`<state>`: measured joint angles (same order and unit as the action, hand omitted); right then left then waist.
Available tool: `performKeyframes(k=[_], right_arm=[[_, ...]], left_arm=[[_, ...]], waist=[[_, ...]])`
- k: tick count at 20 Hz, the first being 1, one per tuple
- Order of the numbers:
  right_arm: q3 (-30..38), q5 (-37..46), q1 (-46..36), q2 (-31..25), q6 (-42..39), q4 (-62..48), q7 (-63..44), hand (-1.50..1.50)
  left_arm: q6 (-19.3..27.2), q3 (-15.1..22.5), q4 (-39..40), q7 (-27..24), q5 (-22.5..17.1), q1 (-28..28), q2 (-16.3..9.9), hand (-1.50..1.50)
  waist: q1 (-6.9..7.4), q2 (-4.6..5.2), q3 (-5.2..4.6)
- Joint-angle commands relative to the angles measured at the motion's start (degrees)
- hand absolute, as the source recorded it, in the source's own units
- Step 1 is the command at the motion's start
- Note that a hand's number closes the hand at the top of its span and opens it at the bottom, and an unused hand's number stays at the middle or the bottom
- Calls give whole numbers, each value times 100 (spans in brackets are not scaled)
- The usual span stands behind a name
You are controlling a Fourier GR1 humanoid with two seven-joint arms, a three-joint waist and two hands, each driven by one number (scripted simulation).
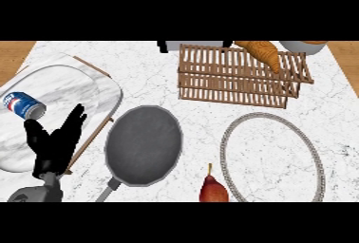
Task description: Pick the croissant from the placemat and place it in the tiered shelf
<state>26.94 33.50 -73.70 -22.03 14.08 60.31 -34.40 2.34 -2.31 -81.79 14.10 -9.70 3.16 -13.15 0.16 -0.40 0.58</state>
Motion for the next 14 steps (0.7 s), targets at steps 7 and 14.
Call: performKeyframes(k=[7, 14], right_arm=[[972, -732, 732, -933, -36, 750, -287, -150], [1537, -1698, 1478, -1798, -1325, 1001, -217, -150]], left_arm=[[116, 123, 32, 292, 21, -353, 272, 0], [-237, -172, 342, 271, -144, -225, -47, 0]], waist=[[-77, 11, -54], [-99, 27, -56]])
